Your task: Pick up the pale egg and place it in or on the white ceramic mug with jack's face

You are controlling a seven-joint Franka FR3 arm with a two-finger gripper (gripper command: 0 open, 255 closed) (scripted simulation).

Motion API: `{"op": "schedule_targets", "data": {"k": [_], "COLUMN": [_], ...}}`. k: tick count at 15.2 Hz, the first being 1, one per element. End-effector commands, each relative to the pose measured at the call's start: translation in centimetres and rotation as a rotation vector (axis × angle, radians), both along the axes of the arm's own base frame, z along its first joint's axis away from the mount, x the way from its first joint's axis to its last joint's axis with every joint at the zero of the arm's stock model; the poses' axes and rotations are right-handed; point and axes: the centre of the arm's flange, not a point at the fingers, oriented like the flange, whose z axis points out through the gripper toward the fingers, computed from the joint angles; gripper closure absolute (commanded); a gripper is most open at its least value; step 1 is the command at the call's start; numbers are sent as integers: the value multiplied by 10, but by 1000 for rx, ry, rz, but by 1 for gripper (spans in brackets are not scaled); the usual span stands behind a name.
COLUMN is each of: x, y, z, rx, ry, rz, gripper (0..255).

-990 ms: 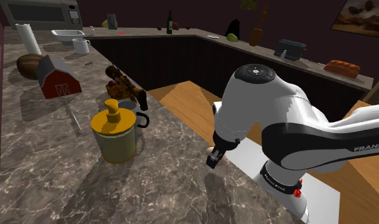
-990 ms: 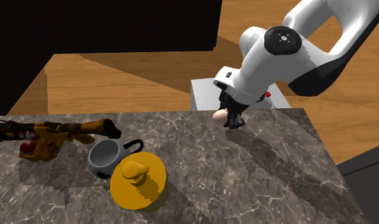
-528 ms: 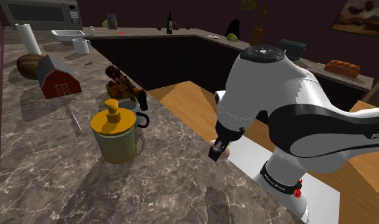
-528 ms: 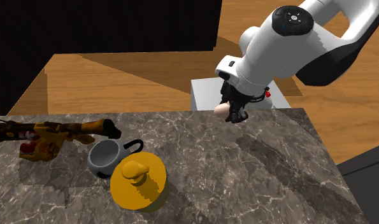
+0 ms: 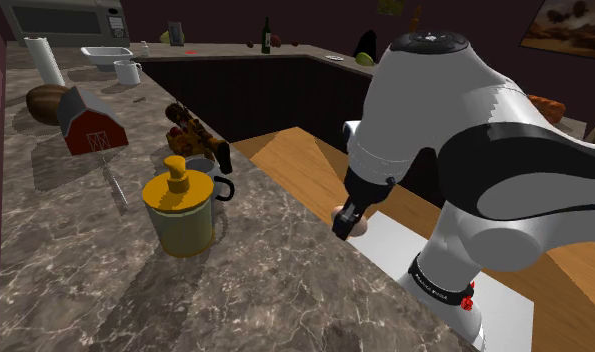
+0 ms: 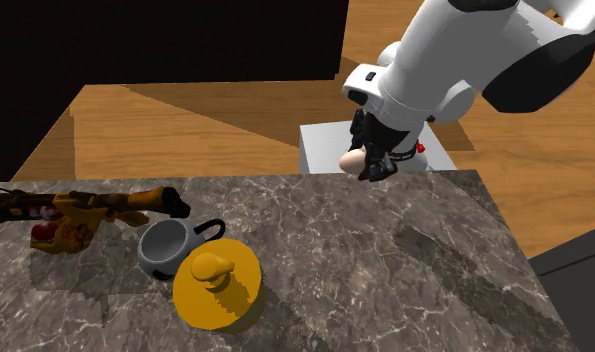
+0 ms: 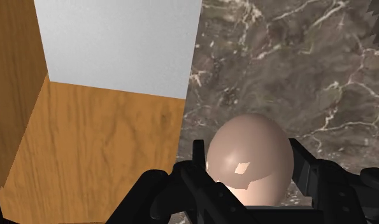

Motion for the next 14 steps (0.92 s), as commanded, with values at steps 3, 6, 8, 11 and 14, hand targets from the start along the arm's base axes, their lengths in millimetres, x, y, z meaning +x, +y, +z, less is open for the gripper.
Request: {"op": "schedule_targets", "data": {"k": [3, 6, 8, 11, 14], "x": [1, 1, 1, 1, 26], "y": [0, 0, 0, 0, 7], "z": [23, 38, 49, 65, 67], "rx": [0, 0, 0, 0, 0], "ry": [0, 0, 0, 0, 0], "rz": [0, 0, 0, 0, 0], "gripper": [255, 255, 255, 255, 255]}}
